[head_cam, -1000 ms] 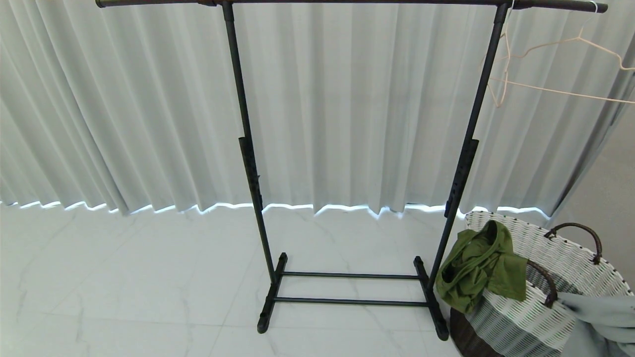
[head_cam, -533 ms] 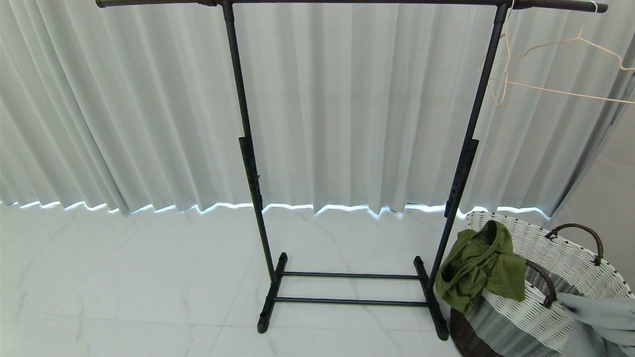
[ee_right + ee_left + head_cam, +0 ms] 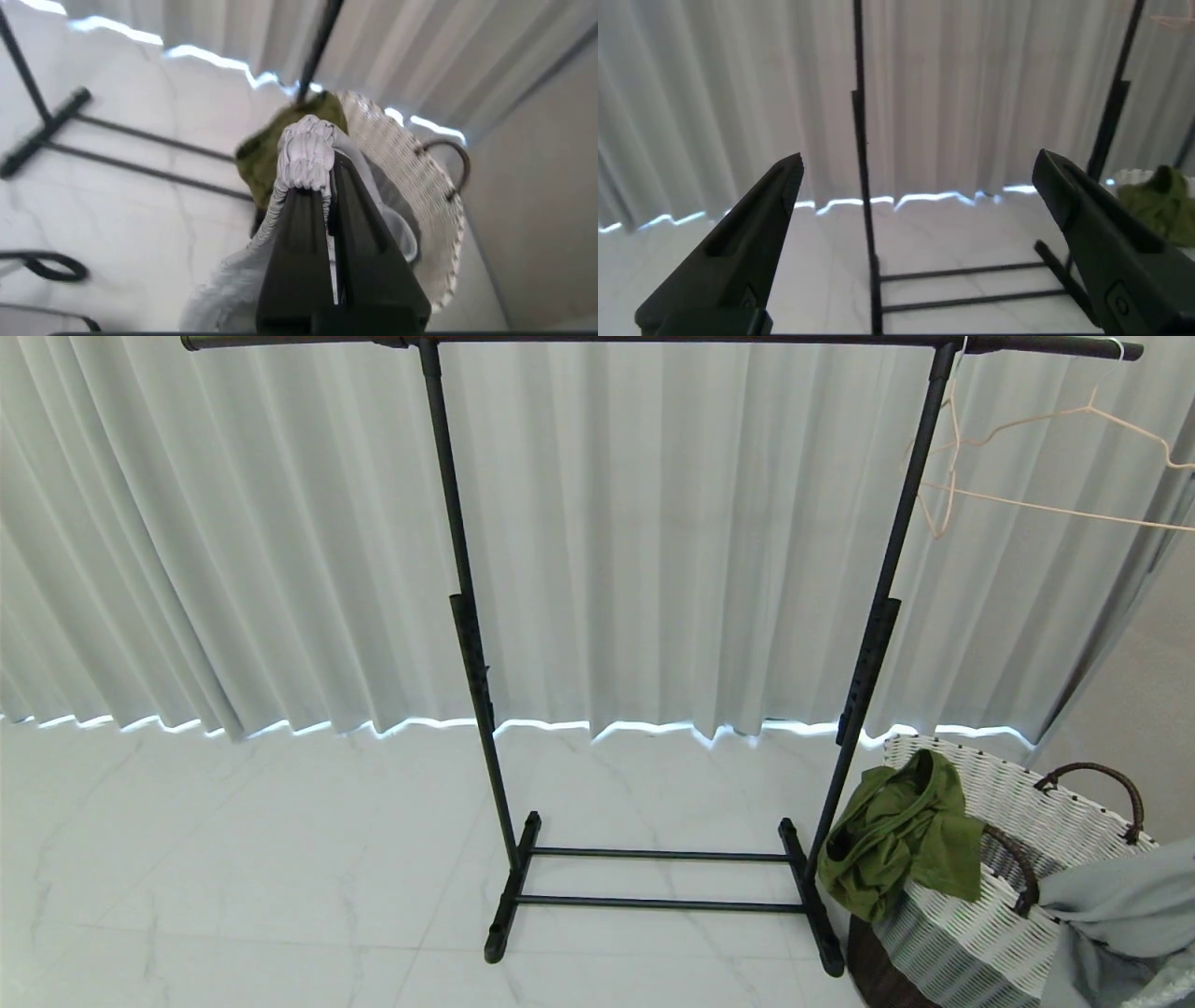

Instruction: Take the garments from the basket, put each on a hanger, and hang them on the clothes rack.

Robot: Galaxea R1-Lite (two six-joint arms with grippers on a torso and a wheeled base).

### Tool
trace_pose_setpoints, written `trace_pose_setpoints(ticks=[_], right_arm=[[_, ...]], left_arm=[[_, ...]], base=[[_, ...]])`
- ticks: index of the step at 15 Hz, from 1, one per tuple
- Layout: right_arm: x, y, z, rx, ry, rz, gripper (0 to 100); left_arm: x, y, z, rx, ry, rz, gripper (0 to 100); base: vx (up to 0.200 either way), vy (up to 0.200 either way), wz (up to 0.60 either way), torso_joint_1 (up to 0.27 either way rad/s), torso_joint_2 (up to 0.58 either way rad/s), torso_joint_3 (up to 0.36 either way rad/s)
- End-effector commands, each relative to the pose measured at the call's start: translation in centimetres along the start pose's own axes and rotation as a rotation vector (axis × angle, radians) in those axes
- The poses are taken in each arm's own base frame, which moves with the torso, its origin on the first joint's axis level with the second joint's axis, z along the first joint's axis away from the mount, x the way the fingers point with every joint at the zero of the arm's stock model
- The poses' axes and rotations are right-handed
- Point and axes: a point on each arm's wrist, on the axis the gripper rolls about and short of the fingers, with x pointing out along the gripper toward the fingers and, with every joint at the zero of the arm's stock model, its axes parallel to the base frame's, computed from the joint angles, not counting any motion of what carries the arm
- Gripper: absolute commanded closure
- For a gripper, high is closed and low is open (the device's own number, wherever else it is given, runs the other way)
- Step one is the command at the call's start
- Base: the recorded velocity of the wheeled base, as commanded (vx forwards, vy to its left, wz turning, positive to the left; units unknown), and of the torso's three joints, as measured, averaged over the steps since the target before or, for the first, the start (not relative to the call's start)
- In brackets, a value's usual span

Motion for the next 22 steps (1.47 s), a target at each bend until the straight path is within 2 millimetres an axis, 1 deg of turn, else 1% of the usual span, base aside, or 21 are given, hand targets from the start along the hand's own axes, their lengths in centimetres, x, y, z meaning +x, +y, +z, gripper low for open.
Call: trace_pose_setpoints(ticks=[1, 2, 4, 5, 6, 7, 8, 9, 11, 12, 14, 16, 18, 20, 22], right_arm=[[0.8, -0.4, 2.0, 0.024, -0.019, 0.04, 100], [1.2, -0.6, 3.1, 0.037, -0.042, 0.097, 100], [2.3, -0.7, 4.1, 0.046, -0.043, 0.17, 100], [2.9, -0.8, 4.7, 0.048, -0.039, 0.183, 100], [3.4, -1.0, 5.4, 0.055, -0.042, 0.195, 100], [4.1, -1.2, 7.0, 0.081, -0.065, 0.23, 100], [4.5, -1.4, 8.4, 0.104, -0.091, 0.262, 100], [4.9, -1.5, 9.2, 0.119, -0.099, 0.288, 100], [5.7, -1.5, 9.2, 0.125, -0.082, 0.326, 100], [6.1, -1.3, 9.2, 0.125, -0.074, 0.36, 100], [6.4, -0.9, 9.2, 0.125, -0.072, 0.401, 100], [6.2, -0.5, 9.5, 0.136, -0.092, 0.444, 100], [6.2, 0.2, 9.8, 0.158, -0.114, 0.508, 100], [6.1, 0.7, 9.9, 0.152, -0.121, 0.549, 100], [5.9, 1.0, 9.7, 0.153, -0.119, 0.578, 100]], left_arm=[[7.4, 1.3, 3.8, -0.04, 0.165, -0.148, 0], [10.5, 1.5, 4.4, -0.063, 0.221, -0.233, 0], [16.0, 1.2, 4.0, -0.097, 0.337, -0.313, 0], [18.3, 0.7, 3.5, -0.104, 0.38, -0.349, 0], [19.8, 0.0, 3.1, -0.107, 0.4, -0.388, 0], [22.1, -1.7, 2.1, -0.098, 0.43, -0.442, 0], [23.4, -3.5, 1.0, -0.081, 0.457, -0.466, 0], [24.3, -5.5, -0.2, -0.071, 0.501, -0.486, 0], [25.6, -8.7, -2.4, -0.12, 0.591, -0.536, 0], [26.2, -11.0, -3.7, -0.142, 0.622, -0.583, 0], [27.1, -14.7, -6.1, -0.127, 0.653, -0.665, 0], [27.3, -18.8, -7.7, -0.143, 0.662, -0.745, 0], [27.0, -23.2, -8.5, -0.214, 0.682, -0.816, 0], [27.1, -27.0, -9.8, -0.21, 0.666, -0.866, 0], [27.9, -29.8, -11.5, -0.21, 0.652, -0.894, 0]], base=[[0.0, 0.0, 0.0, 0.0, 0.0, 0.0], [0.0, 0.0, 0.0, 0.0, 0.0, 0.0], [0.0, 0.0, 0.0, 0.0, 0.0, 0.0], [0.0, 0.0, 0.0, 0.0, 0.0, 0.0], [0.0, 0.0, 0.0, 0.0, 0.0, 0.0], [0.0, 0.0, 0.0, 0.0, 0.0, 0.0], [0.0, 0.0, 0.0, 0.0, 0.0, 0.0], [0.0, 0.0, 0.0, 0.0, 0.0, 0.0], [0.0, 0.0, 0.0, 0.0, 0.0, 0.0], [0.0, 0.0, 0.0, 0.0, 0.0, 0.0], [0.0, 0.0, 0.0, 0.0, 0.0, 0.0], [0.0, 0.0, 0.0, 0.0, 0.0, 0.0], [0.0, 0.0, 0.0, 0.0, 0.0, 0.0], [0.0, 0.0, 0.0, 0.0, 0.0, 0.0], [0.0, 0.0, 0.0, 0.0, 0.0, 0.0]])
